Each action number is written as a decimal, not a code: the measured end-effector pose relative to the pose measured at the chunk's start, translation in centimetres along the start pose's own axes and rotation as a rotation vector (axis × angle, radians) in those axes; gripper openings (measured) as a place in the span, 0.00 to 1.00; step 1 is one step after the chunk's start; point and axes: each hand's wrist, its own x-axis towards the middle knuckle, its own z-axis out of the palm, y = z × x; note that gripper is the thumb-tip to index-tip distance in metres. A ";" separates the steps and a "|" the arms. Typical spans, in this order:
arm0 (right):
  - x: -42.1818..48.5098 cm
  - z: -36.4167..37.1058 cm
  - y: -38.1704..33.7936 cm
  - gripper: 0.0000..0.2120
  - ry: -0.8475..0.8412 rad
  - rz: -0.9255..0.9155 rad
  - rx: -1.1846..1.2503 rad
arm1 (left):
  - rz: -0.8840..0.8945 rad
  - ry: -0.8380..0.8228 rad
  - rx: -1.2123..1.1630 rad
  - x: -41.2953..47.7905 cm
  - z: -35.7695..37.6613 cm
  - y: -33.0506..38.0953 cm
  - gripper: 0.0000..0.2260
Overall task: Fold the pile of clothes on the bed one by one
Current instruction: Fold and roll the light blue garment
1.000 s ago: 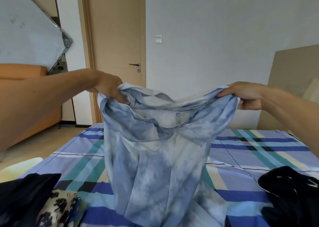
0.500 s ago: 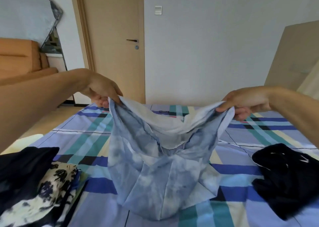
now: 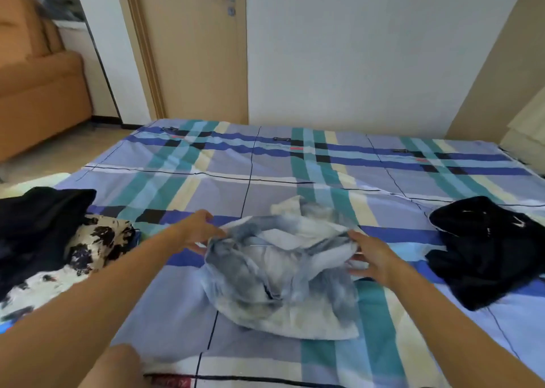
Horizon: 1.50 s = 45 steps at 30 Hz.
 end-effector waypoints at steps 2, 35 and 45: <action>0.0 0.6 3.4 0.11 0.023 0.030 0.078 | -0.014 0.036 -0.067 -0.2 2.6 -3.6 0.31; 4.2 1.0 5.4 0.13 -0.007 -0.121 -0.094 | 0.094 0.252 -0.089 4.7 5.5 -4.1 0.28; 4.2 2.6 4.2 0.18 -0.086 -0.132 0.252 | 0.277 0.005 -0.602 3.7 3.5 -2.1 0.32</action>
